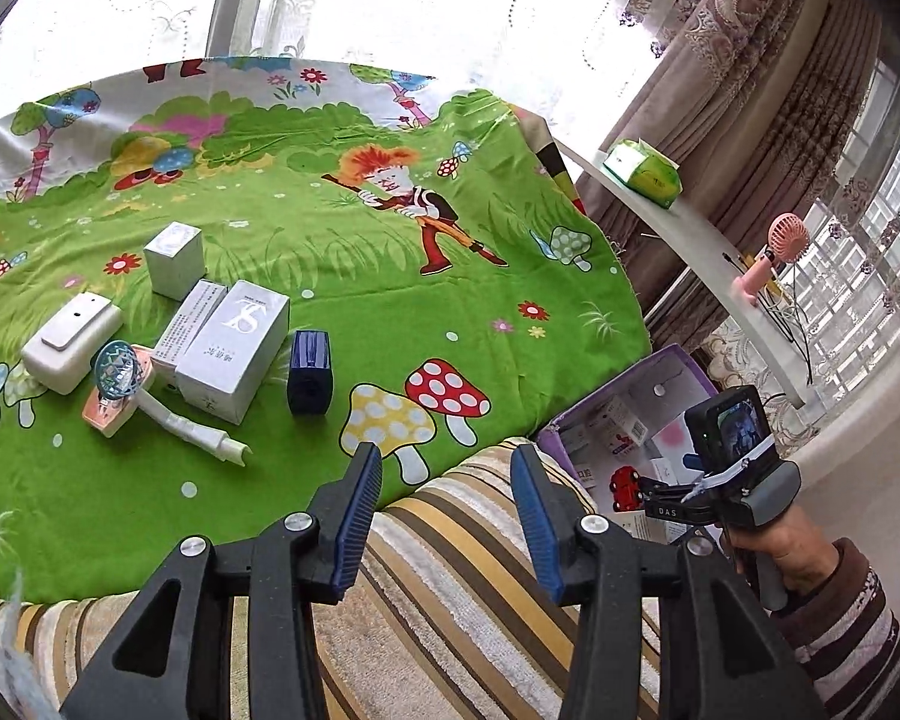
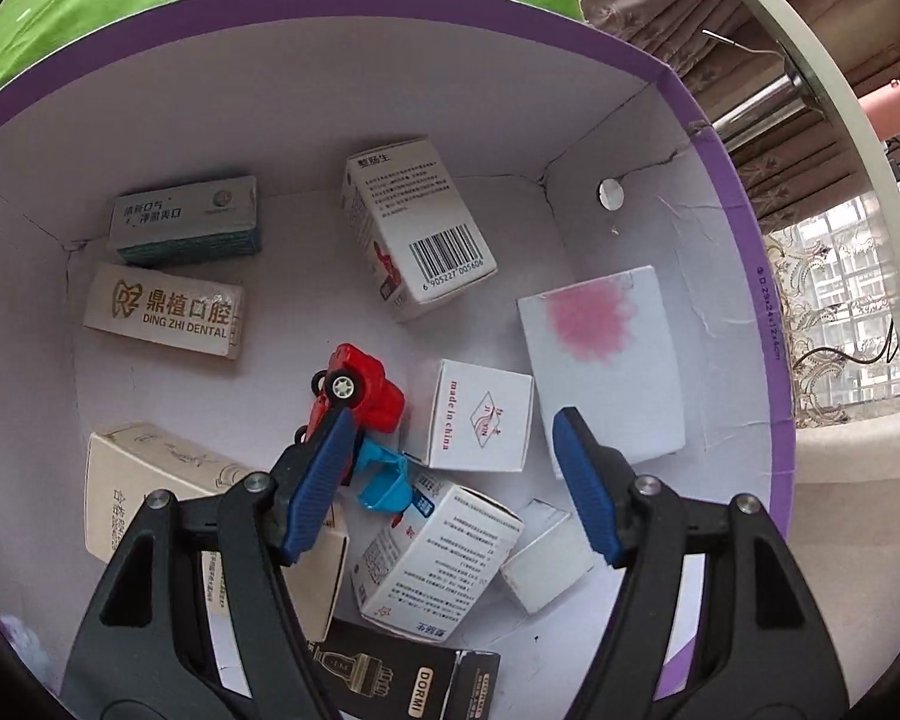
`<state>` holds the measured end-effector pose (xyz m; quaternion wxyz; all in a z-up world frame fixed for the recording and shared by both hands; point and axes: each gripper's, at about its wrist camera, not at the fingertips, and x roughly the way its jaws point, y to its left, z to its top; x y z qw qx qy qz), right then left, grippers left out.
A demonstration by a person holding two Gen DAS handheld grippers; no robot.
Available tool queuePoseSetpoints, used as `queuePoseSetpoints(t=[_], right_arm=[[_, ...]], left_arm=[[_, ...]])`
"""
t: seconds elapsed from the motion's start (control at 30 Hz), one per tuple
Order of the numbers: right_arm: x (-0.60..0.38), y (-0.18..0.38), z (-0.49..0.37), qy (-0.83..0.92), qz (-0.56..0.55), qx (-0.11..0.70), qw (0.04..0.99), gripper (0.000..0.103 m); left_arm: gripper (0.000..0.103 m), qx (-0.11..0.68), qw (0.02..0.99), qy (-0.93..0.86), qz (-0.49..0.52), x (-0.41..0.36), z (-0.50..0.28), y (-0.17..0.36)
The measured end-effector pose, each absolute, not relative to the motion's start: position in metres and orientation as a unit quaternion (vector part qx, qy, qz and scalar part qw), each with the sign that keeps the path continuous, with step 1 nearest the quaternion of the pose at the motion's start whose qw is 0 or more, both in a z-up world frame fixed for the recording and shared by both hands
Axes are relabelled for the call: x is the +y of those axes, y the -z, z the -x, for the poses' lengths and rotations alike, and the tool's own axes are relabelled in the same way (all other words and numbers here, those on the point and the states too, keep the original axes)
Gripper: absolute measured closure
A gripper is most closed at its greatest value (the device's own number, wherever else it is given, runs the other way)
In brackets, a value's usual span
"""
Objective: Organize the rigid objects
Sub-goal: 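Move both open tools back toward the items on the bedspread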
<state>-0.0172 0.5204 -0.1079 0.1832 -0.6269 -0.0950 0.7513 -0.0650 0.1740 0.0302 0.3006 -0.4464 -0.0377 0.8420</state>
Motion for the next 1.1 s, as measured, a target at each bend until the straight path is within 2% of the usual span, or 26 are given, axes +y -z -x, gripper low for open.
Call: queuePoseSetpoints(t=[0.23,0.5,0.83,1.1], right_arm=[[0.502,0.105,0.026,-0.749,0.628,-0.135,0.165,0.032],[0.48,0.121,0.035,-0.74,0.652,-0.124,0.112,0.032],[0.491,0.04,0.018,-0.8,0.589,-0.017,0.117,0.03],[0.419,0.011,0.079,-0.847,0.529,-0.018,0.047,0.027]], left_arm=[[0.057,-0.077,0.316,-0.822,0.467,0.166,0.072,-0.015],[0.057,-0.11,0.322,-0.813,0.472,0.157,0.077,-0.011],[0.057,-0.125,0.265,-0.84,0.456,0.119,0.093,-0.02],[0.057,-0.115,0.178,-0.866,0.453,0.051,0.109,-0.02]])
